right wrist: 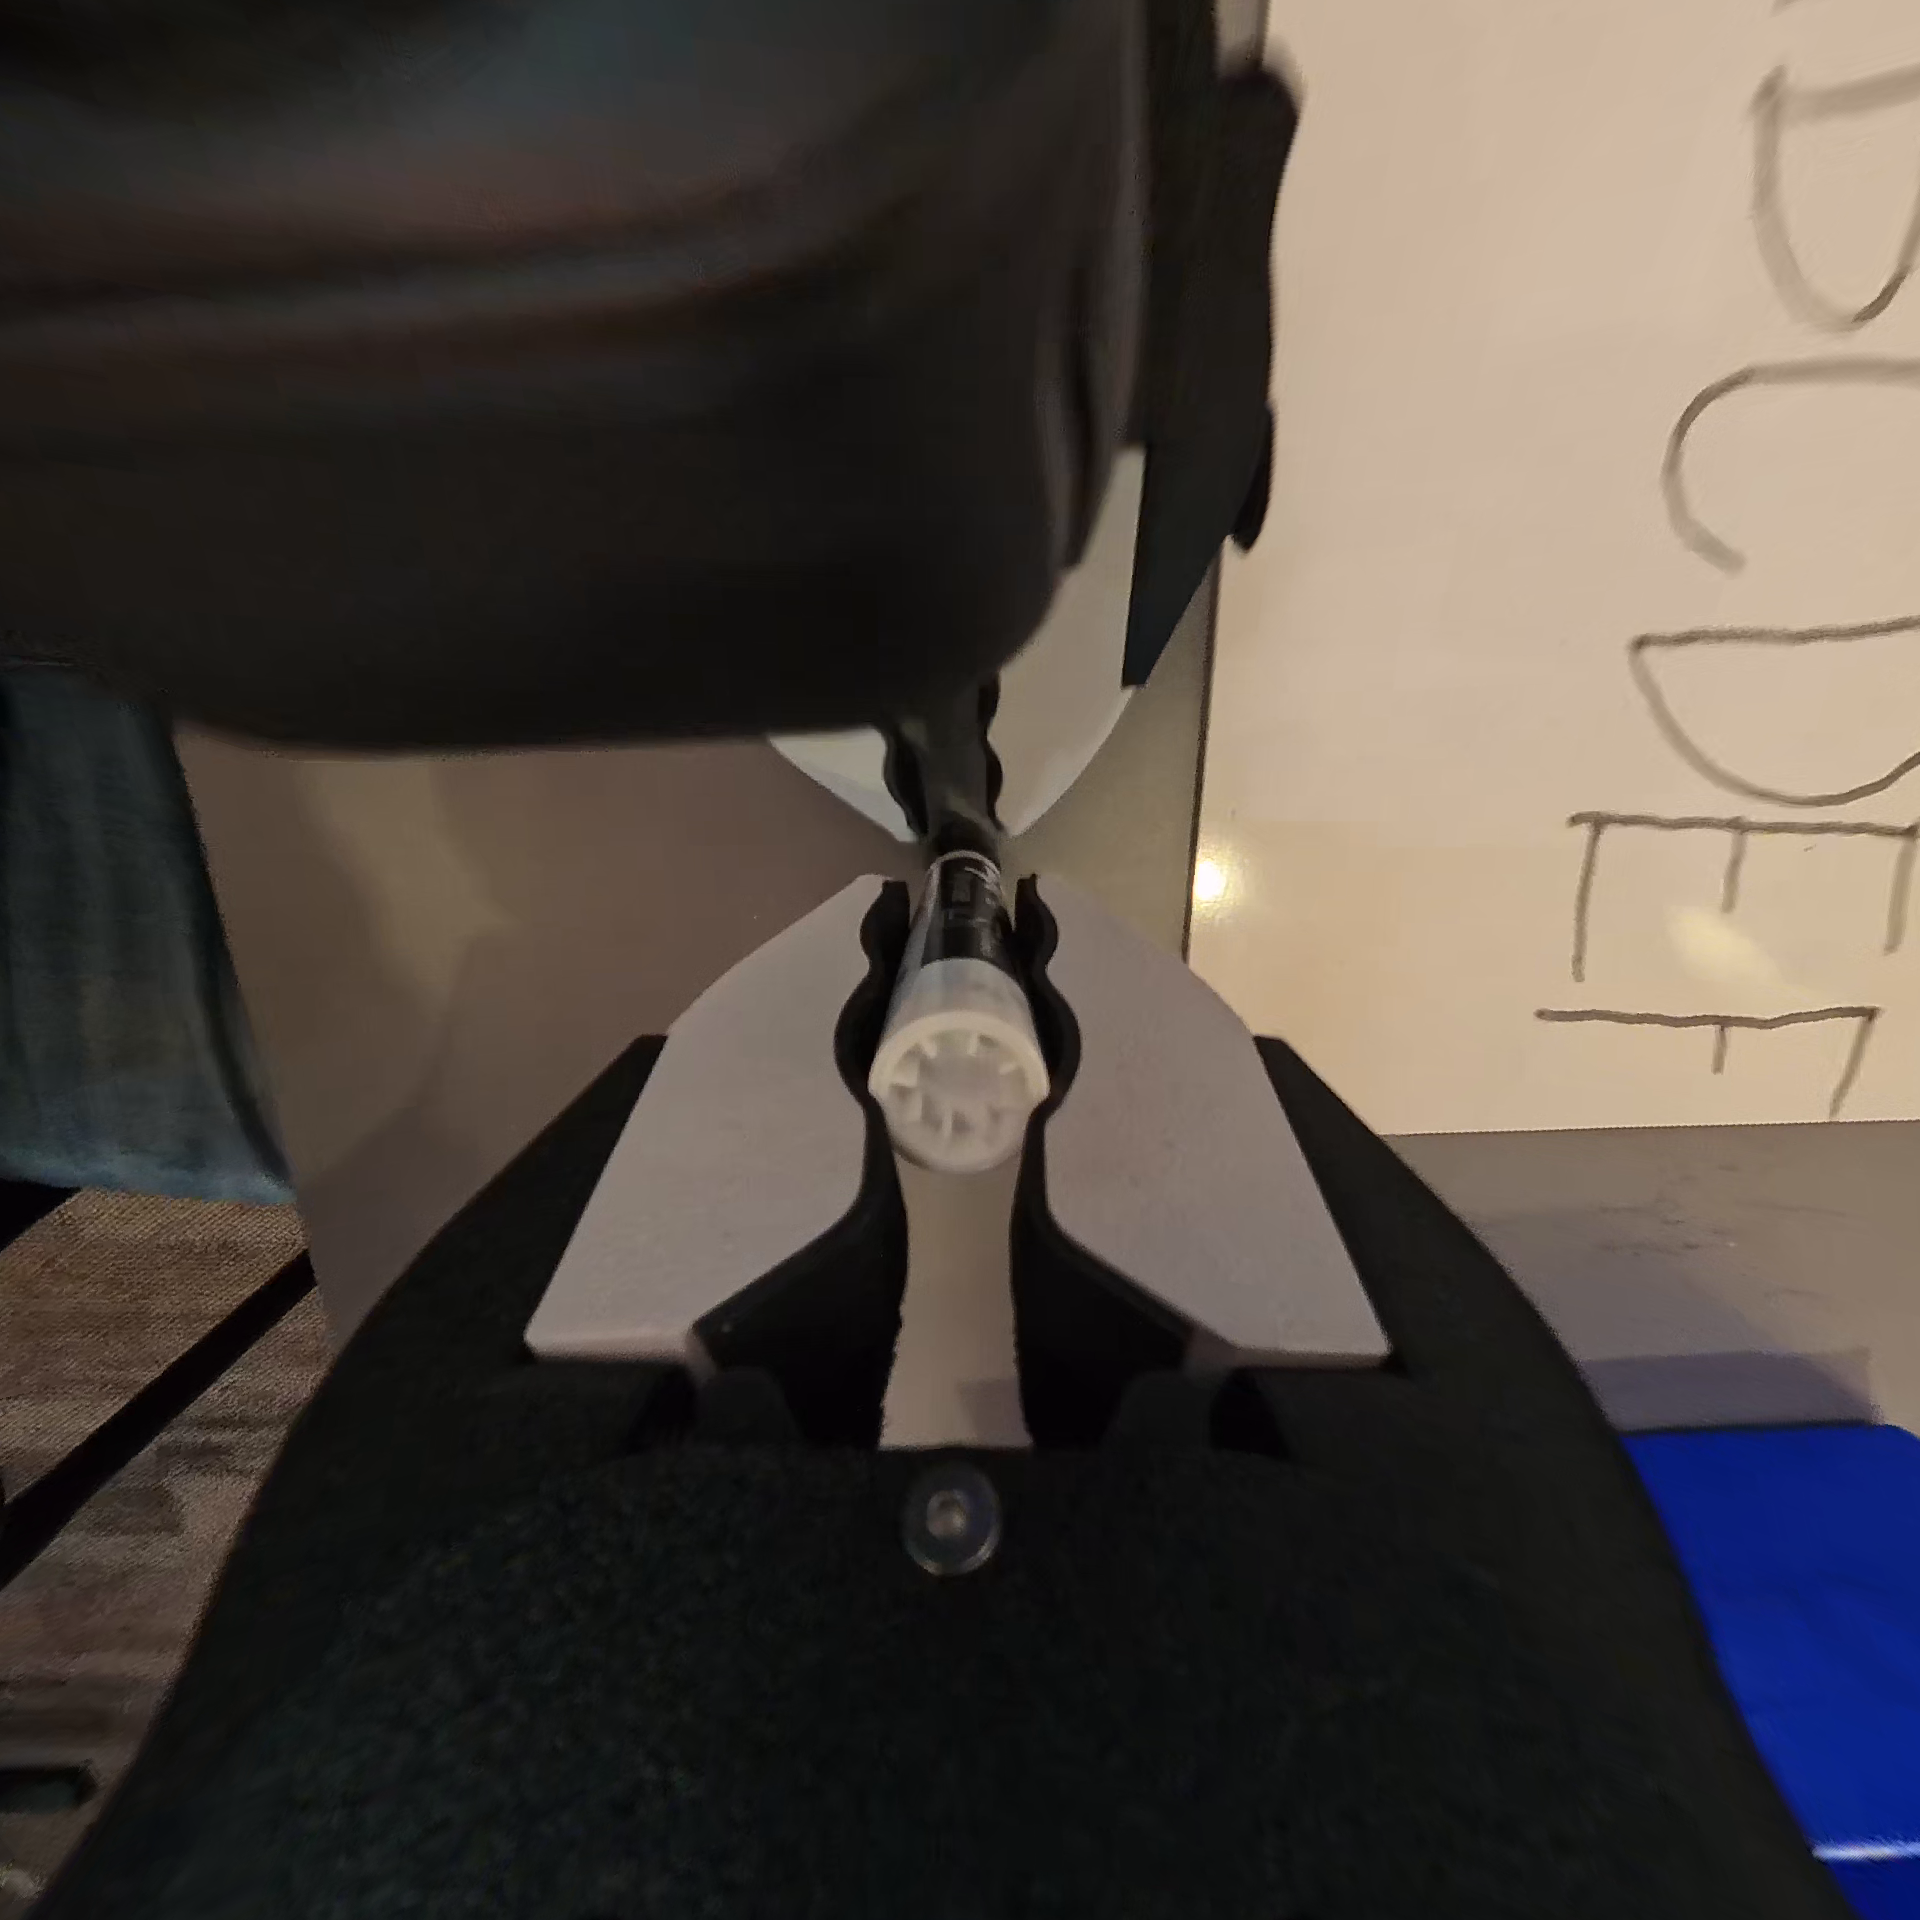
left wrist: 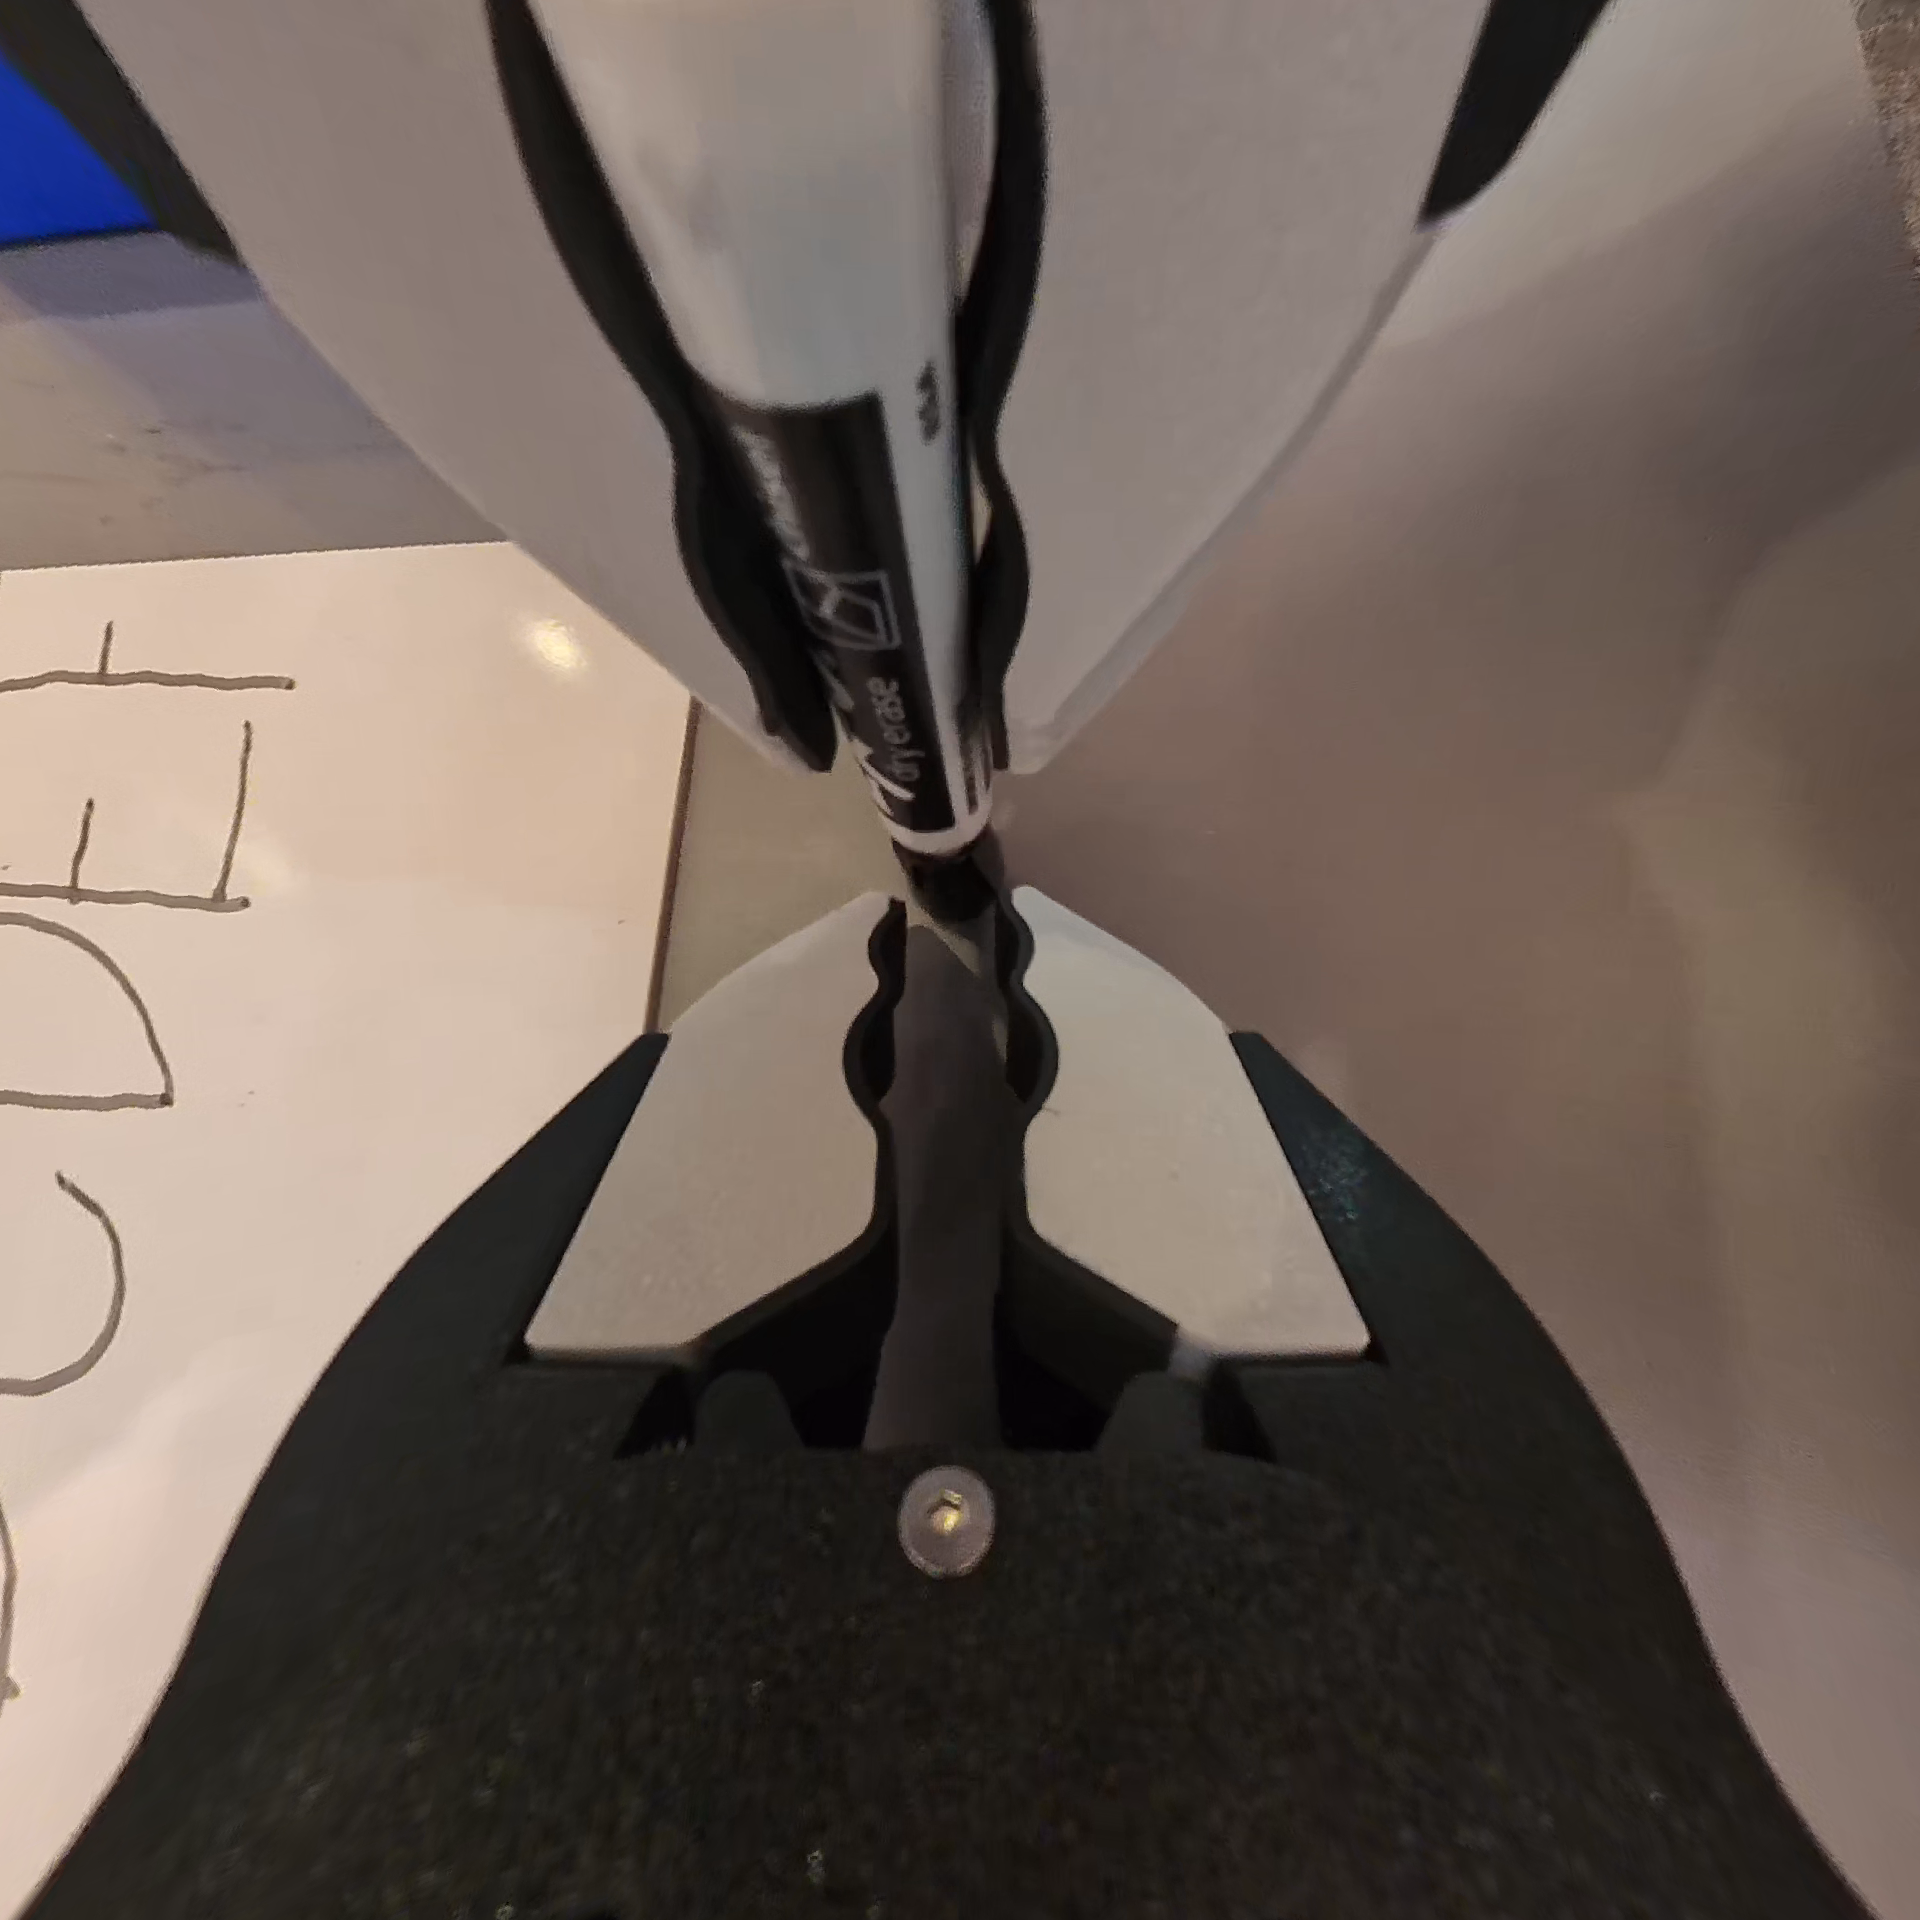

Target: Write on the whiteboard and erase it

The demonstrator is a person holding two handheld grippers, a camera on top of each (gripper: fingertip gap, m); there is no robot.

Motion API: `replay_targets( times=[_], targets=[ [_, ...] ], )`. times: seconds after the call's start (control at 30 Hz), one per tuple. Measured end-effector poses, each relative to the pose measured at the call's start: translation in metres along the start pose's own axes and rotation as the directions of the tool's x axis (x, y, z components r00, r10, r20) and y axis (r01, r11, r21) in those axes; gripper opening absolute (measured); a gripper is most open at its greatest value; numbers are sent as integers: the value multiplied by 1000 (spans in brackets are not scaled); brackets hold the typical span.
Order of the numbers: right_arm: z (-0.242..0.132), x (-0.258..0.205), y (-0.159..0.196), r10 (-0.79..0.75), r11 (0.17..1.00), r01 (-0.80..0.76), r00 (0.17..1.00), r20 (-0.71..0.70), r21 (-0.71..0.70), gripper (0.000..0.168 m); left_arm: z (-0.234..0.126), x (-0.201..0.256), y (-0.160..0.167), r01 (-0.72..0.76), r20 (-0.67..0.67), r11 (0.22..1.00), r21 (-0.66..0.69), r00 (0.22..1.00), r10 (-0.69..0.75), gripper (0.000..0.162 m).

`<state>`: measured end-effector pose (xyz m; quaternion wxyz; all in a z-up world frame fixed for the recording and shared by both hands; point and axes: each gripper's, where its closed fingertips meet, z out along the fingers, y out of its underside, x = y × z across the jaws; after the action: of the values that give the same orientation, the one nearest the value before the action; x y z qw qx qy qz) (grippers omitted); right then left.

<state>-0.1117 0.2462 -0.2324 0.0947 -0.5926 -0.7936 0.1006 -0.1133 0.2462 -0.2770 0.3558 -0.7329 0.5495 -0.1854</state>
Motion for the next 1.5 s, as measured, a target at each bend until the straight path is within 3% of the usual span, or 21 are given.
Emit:
replay_targets(
  times=[0.2,0.37,0.47,0.63,0.8,0.87,0.97,1.03,1.13,1.2,1.4,1.5],
  targets=[
    [2,1,2,16,1000,-16,1000,10,-9,21,1,1,0,5,-10,1000,-3,1000,-5,14],
    [0,3,4,57,996,-58,998,19,62,21,-1,0,-2,4,-2,1000,16,1000,-4,19],
    [-6,7,-1,108,977,-111,994,29,184,21,-13,-3,-13,54,-15,992,118,999,-52,26],
    [-47,10,-23,242,796,-282,959,146,535,21,-38,-9,-17,79,1,980,182,997,-80,45],
    [-55,-2,-41,237,628,-374,927,290,682,21,-66,-3,-39,36,8,950,311,999,-40,30],
    [-52,-4,-46,237,578,-395,919,317,714,22,-69,-1,-36,6,17,960,279,1000,-11,21],
    [-49,-8,-47,231,534,-425,905,357,731,22,-72,3,-31,-9,13,972,235,1000,6,19],
    [-40,-13,-44,231,560,-419,907,351,715,23,-76,5,-25,-23,1,984,177,1000,23,18],
    [-17,-19,-29,250,691,-376,925,284,617,21,-84,1,-16,-97,32,992,78,995,94,17],
    [-10,-17,-18,266,762,-341,940,214,551,32,-87,-2,-8,-122,46,993,11,992,121,17],
    [-32,-10,-20,237,839,-223,971,36,496,36,-86,3,2,-138,9,990,-42,990,138,17],
    [-23,-16,-27,167,915,-138,985,-43,380,36,-82,5,2,-156,3,985,-71,988,156,18]
  ],
)
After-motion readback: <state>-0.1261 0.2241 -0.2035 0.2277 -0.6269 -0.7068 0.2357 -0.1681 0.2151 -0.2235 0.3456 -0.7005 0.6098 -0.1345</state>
